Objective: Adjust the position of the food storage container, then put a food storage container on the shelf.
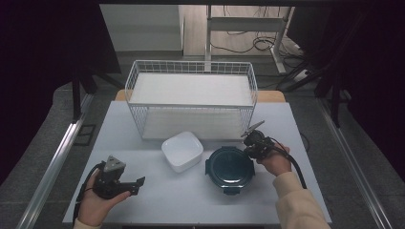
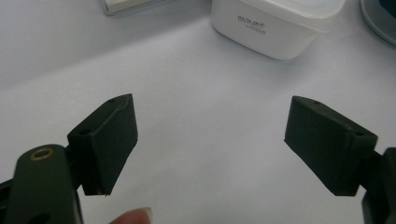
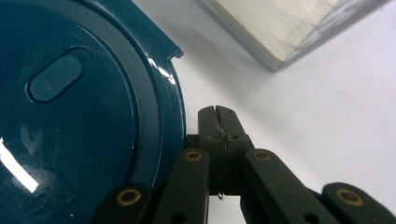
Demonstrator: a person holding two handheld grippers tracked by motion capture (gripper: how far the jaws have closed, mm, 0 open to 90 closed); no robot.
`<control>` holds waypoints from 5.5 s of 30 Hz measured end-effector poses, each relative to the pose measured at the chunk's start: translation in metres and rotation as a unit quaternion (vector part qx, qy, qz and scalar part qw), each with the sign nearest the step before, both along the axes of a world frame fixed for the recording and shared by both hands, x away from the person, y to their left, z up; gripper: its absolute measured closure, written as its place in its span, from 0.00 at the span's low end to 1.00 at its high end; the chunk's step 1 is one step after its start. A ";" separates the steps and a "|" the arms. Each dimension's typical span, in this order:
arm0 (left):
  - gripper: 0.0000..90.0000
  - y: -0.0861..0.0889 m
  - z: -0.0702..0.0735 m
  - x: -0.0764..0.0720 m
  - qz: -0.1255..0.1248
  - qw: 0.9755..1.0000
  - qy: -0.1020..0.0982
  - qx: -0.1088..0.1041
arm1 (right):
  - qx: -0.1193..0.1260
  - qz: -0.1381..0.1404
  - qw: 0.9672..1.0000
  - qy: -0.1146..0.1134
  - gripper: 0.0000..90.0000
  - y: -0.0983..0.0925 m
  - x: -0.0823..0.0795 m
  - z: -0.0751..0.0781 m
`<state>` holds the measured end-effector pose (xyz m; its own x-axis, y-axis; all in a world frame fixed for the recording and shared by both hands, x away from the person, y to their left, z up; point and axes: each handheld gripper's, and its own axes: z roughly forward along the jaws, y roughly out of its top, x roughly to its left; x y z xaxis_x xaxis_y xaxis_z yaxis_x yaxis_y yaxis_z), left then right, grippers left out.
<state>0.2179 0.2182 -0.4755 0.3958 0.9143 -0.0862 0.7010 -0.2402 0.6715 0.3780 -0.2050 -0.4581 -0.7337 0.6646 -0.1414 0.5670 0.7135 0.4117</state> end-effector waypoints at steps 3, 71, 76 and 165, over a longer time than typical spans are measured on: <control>0.19 -0.001 0.000 0.000 -0.001 1.000 0.001 0.000 | 0.003 0.005 1.000 -0.001 0.99 0.003 -0.001 -0.001; 0.19 -0.001 -0.001 0.000 -0.001 1.000 0.001 0.002 | 0.033 0.093 0.995 -0.015 0.99 0.060 -0.057 0.004; 0.19 -0.002 0.000 -0.001 -0.002 1.000 0.000 -0.003 | 0.104 0.059 0.992 -0.036 0.99 0.038 -0.072 0.021; 0.15 -0.089 -0.044 0.023 -0.061 0.937 0.176 -0.296 | 0.350 -0.107 0.918 0.154 0.11 0.027 -0.118 -0.041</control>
<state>0.2408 0.1294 -0.5194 0.3457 0.6141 -0.7095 0.8960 0.0085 0.4439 0.2597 -0.1779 -0.4991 -0.5096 0.6470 0.5672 0.8292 0.1934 0.5243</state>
